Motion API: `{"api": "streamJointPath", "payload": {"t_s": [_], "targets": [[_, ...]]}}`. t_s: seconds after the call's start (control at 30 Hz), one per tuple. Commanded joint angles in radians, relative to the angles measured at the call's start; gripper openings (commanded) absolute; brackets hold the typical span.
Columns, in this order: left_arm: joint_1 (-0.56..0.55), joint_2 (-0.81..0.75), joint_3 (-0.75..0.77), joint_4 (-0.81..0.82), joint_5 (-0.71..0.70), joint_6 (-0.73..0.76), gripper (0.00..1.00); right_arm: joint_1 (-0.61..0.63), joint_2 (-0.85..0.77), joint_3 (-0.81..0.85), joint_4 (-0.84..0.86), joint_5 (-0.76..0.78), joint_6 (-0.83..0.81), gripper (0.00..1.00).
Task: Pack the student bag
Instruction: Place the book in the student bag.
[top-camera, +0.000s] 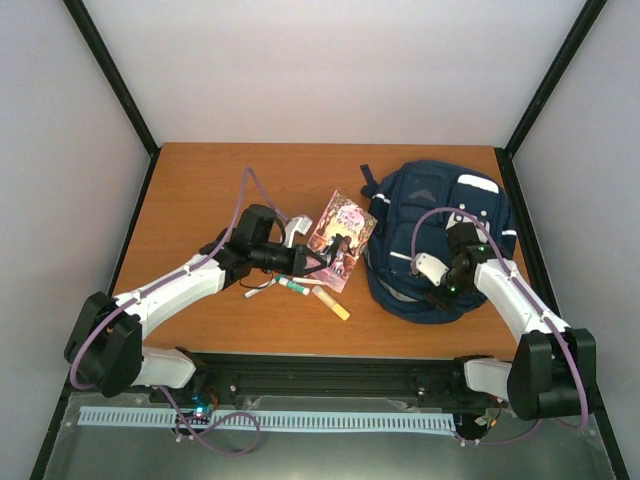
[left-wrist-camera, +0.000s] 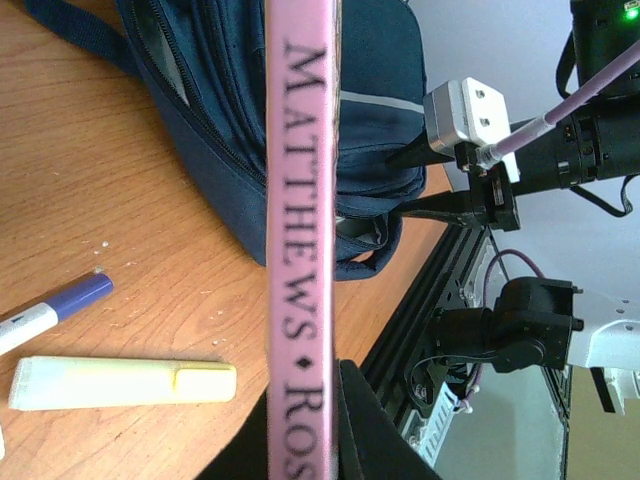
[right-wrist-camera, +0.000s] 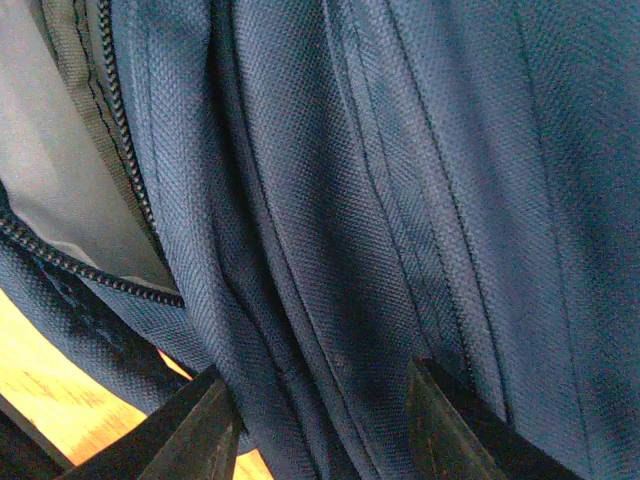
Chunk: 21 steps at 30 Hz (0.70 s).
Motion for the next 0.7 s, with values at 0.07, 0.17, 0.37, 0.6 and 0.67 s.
{"api": "streamJointPath", "payload": {"t_s": [0.07,0.17,0.37,0.6,0.67], "targets": [[-0.008,-0.038,-0.010,0.050,0.015,-0.012,0.01,0.025,0.032,-0.012,0.072,0.029,0.019,0.41],[-0.008,-0.039,-0.020,0.064,0.020,-0.023,0.01,0.030,0.026,0.008,0.062,0.025,0.025,0.22],[-0.008,-0.038,-0.019,0.080,0.031,-0.047,0.01,0.029,-0.028,0.135,0.012,0.019,0.061,0.03],[-0.011,-0.014,-0.013,0.107,0.095,-0.072,0.01,0.030,-0.053,0.369,0.016,0.093,0.112,0.03],[-0.026,-0.005,-0.011,0.108,0.117,-0.069,0.01,0.029,-0.053,0.430,0.033,0.109,0.134,0.03]]}}
